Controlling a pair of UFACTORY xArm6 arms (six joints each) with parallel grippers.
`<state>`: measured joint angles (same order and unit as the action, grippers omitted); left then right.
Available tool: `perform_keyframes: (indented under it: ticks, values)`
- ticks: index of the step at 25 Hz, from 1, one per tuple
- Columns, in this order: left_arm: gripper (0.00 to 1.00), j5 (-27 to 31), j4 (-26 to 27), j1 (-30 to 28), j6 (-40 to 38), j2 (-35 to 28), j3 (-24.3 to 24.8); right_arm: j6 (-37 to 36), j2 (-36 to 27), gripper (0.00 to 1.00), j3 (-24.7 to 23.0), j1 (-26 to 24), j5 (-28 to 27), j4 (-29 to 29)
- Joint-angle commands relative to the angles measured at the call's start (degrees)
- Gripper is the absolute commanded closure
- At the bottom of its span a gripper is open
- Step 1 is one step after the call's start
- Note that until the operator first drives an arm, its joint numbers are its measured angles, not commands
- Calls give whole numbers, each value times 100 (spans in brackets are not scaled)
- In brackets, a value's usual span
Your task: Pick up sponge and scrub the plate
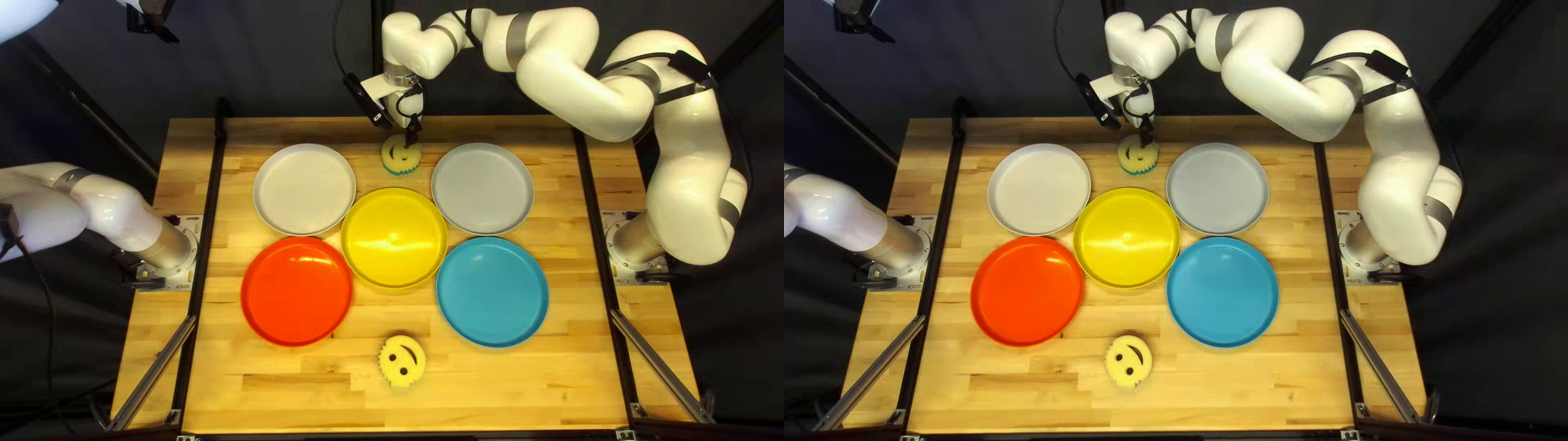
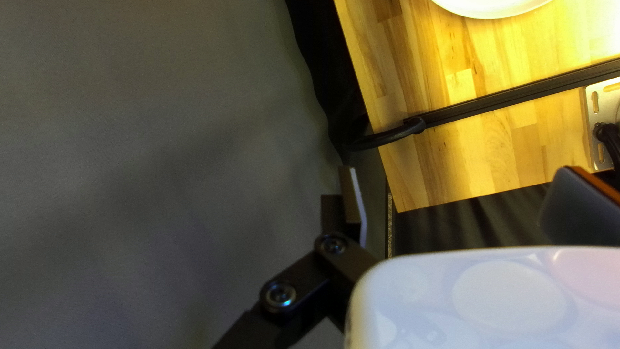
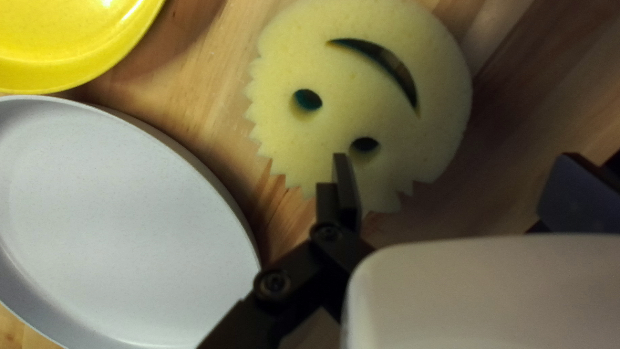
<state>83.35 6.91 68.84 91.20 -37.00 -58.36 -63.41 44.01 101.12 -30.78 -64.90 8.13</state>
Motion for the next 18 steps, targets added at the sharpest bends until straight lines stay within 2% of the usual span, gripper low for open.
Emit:
perform_keyframes:
  ticks: [1,12,16,18]
  values:
    - [0,0,0,0,0,0,0,-9,-36,100,-81,17,29,11]
    - [0,0,0,0,0,0,0,31,-280,100,-392,96,110,32]
    - [0,0,0,0,0,0,0,176,-581,100,-549,141,-8,-15]
    - [0,0,0,0,0,0,0,308,-803,100,-536,136,-232,-94]
